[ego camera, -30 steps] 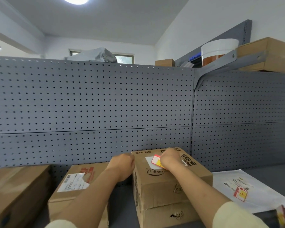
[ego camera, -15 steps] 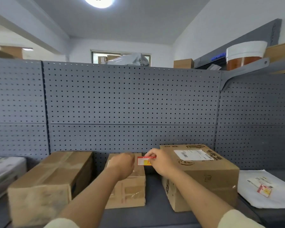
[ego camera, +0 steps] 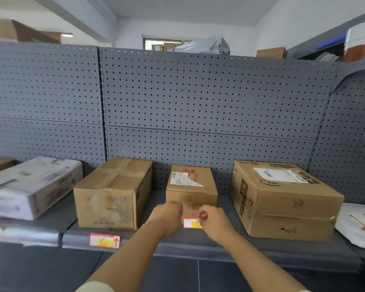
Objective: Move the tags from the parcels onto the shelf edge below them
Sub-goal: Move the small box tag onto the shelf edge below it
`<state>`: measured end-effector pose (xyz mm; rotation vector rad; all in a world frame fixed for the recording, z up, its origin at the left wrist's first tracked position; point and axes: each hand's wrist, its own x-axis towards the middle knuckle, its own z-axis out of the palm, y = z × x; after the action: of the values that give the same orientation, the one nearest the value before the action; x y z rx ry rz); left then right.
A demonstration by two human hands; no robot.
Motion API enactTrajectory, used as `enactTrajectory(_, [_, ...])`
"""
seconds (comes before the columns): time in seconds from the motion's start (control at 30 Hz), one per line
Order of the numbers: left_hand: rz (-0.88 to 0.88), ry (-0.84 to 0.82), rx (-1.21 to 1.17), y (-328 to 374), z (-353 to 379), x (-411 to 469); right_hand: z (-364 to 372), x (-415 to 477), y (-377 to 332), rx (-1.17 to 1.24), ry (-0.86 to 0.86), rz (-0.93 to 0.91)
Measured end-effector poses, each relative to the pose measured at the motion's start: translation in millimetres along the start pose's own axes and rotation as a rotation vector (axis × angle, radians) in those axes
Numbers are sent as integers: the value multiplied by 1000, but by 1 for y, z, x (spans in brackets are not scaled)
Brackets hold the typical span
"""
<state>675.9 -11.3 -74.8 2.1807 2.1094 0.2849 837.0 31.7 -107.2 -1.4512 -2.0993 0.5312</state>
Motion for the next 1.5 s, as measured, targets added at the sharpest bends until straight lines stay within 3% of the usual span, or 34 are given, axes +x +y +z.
enactTrajectory(0.27, [-30, -139, 149, -5, 38, -26, 28, -26, 26, 39, -76, 27])
enactTrajectory(0.4, [3, -186, 175, -4, 53, -30, 40, -35, 30, 23, -31, 12])
enactTrajectory(0.63, [42, -173, 153, -10, 60, -29, 40, -29, 27, -26, 94, -41])
enactTrajectory(1.0, [51, -165, 92, -20, 68, -23, 47, -33, 22, -171, 84, -85])
enactTrajectory(1.3, [40, -149, 41, -26, 70, -21, 54, -31, 10, -388, 92, -132])
enactTrajectory(1.5, [69, -172, 75, -27, 65, -21, 54, -31, 5, -695, 30, -189])
